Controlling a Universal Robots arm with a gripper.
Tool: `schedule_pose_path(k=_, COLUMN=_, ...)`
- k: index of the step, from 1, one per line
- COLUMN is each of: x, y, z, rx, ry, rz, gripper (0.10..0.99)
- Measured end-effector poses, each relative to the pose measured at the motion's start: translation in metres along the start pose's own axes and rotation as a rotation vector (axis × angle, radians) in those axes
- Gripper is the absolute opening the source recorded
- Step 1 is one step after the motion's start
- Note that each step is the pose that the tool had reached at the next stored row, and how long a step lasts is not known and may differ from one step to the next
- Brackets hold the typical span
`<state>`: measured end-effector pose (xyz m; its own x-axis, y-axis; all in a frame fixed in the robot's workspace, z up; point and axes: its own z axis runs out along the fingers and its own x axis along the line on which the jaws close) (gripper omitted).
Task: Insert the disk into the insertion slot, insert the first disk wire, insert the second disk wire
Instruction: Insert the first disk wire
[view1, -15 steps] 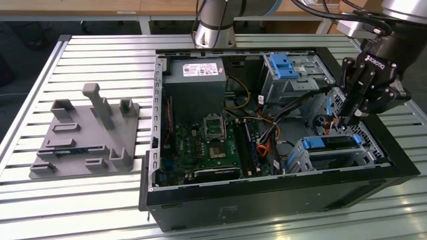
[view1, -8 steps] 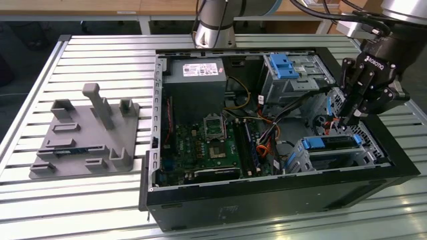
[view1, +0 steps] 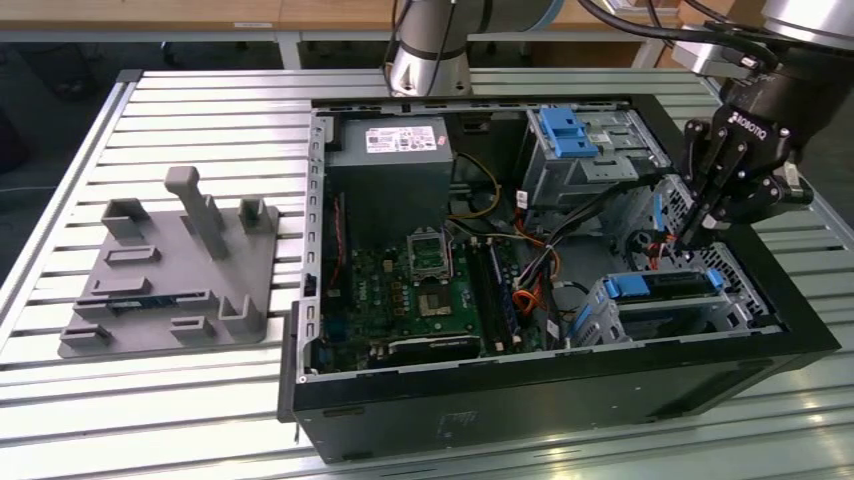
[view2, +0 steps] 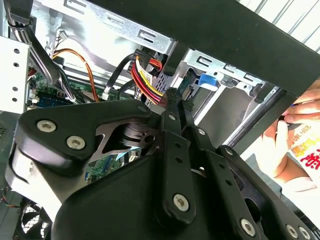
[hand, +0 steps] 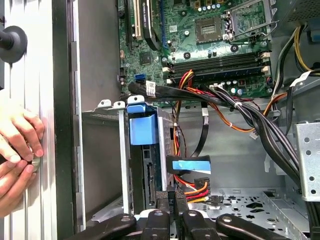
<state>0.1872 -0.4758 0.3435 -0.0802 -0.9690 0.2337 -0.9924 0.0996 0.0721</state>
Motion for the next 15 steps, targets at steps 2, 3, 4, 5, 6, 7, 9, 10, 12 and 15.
schedule_pose_path(k=2, x=0.0002, y=0.0, z=0.0001, rx=-0.001, ry=-0.0002, rz=0.002, gripper=0.165)
schedule_pose_path(k=3, x=0.0002, y=0.0, z=0.0001, rx=-0.001, ry=-0.0002, rz=0.003, gripper=0.165)
schedule_pose_path(k=4, x=0.0002, y=-0.0001, z=0.0001, rx=-0.001, ry=-0.0001, rz=0.003, gripper=0.165)
schedule_pose_path(k=5, x=0.0002, y=-0.0001, z=0.0003, rx=-0.001, ry=-0.0002, rz=0.003, gripper=0.165)
schedule_pose_path(k=6, x=0.0001, y=0.0002, z=0.0004, rx=0.001, ry=-0.0004, rz=0.003, gripper=0.165)
schedule_pose_path(k=7, x=0.0004, y=0.0012, z=0.0005, rx=0.005, ry=-0.0006, rz=0.003, gripper=0.165)
schedule_pose_path(k=9, x=0.0012, y=0.0033, z=0.0009, rx=0.015, ry=-0.0015, rz=0.003, gripper=0.165)
schedule_pose_path(k=10, x=0.0016, y=0.004, z=0.0011, rx=0.018, ry=-0.0016, rz=-0.001, gripper=0.165)
schedule_pose_path(k=12, x=0.0024, y=0.0046, z=0.0013, rx=0.023, ry=-0.0004, rz=-0.017, gripper=0.165)
schedule_pose_path(k=15, x=0.0026, y=0.005, z=0.0014, rx=0.032, ry=0.002, rz=-0.055, gripper=0.165)
